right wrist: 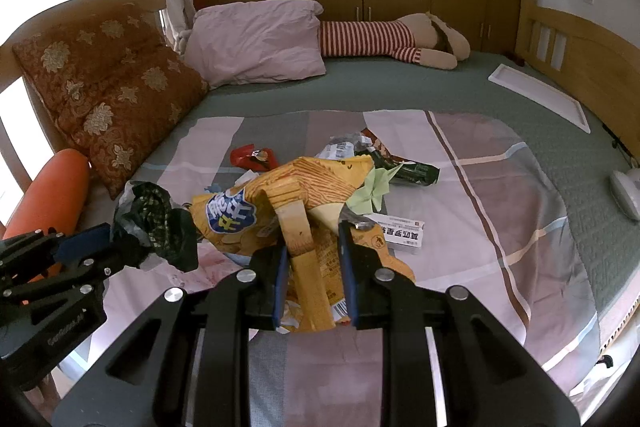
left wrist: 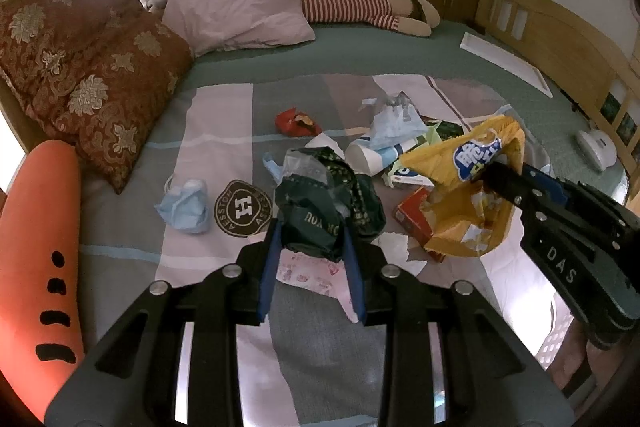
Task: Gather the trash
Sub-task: 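Carry both bags to the clear bin and open both tools to drop them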
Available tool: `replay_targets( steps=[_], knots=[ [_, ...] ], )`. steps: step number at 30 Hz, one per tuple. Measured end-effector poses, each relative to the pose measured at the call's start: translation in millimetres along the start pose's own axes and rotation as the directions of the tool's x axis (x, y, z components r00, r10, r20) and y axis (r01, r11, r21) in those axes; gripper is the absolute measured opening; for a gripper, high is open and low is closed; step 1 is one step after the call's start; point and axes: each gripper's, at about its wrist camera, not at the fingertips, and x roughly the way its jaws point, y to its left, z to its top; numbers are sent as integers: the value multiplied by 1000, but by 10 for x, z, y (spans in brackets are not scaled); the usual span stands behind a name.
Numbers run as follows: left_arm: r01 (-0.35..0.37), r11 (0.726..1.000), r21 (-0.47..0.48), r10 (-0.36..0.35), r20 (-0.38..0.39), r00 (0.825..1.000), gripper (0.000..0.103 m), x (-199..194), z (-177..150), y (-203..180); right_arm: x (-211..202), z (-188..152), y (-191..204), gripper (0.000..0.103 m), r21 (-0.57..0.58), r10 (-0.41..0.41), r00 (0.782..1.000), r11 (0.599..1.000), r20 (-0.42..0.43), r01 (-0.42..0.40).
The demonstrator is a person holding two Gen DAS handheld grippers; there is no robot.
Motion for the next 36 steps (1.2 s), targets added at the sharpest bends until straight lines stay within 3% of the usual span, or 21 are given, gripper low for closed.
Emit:
replay_targets(
  steps=[7, 12, 14, 17, 20, 23, 25, 26, 27, 28, 30, 33, 35, 36],
  knots=[
    [53, 998, 35, -55, 50, 997, 31, -153, 28, -266, -232, 37, -254, 24, 58, -28, 998, 998, 57, 25],
    [172, 980, 99, -180, 79, 980, 31, -347, -8, -680, -853, -35, -757, 24, 183, -76, 987, 982, 139, 49],
    [253, 955, 157, -267, 78, 961, 31, -480, -65, -958, -1239, -234, -1061, 24, 237, -118, 980, 968, 160, 78],
    [364, 902, 230, -382, 34, 924, 31, -600, -183, -1326, -1742, -608, -1485, 24, 276, -186, 975, 950, 125, 146],
    [494, 817, 298, -497, -72, 865, 31, -687, -371, -1835, -2237, -986, -1863, 24, 294, -303, 950, 917, 70, 271],
    [655, 677, 336, -610, -241, 754, 31, -806, -663, -2489, -2590, -1336, -2158, 25, 309, -404, 915, 870, 2, 384],
    [710, 597, 374, -642, -309, 702, 32, -921, -859, -2850, -2747, -1535, -2336, 25, 343, -428, 903, 843, -40, 415],
    [725, 559, 402, -643, -343, 685, 33, -972, -973, -3051, -2793, -1607, -2391, 26, 359, -436, 898, 831, -53, 425],
    [729, 539, 422, -633, -368, 681, 38, -980, -1064, -3205, -2829, -1664, -2436, 33, 371, -449, 891, 819, -60, 438],
    [726, 533, 435, -622, -381, 684, 62, -995, -1133, -3309, -2862, -1708, -2489, 41, 382, -469, 881, 803, -67, 457],
    [695, 565, 445, -586, -376, 717, 89, -933, -1216, -3429, -2912, -1734, -2545, 81, 408, -489, 870, 782, -66, 471],
    [694, 608, 386, -607, -338, 719, 91, -881, -1047, -3170, -2993, -1673, -2464, 88, 428, -508, 862, 778, -2, 460],
    [648, 672, 357, -588, -274, 761, 95, -871, -885, -2926, -2907, -1517, -2326, 89, 407, -493, 870, 801, 33, 438],
    [613, 726, 311, -572, -221, 790, 97, -849, -751, -2633, -2852, -1454, -2284, 89, 398, -474, 879, 817, 50, 418]
  ],
)
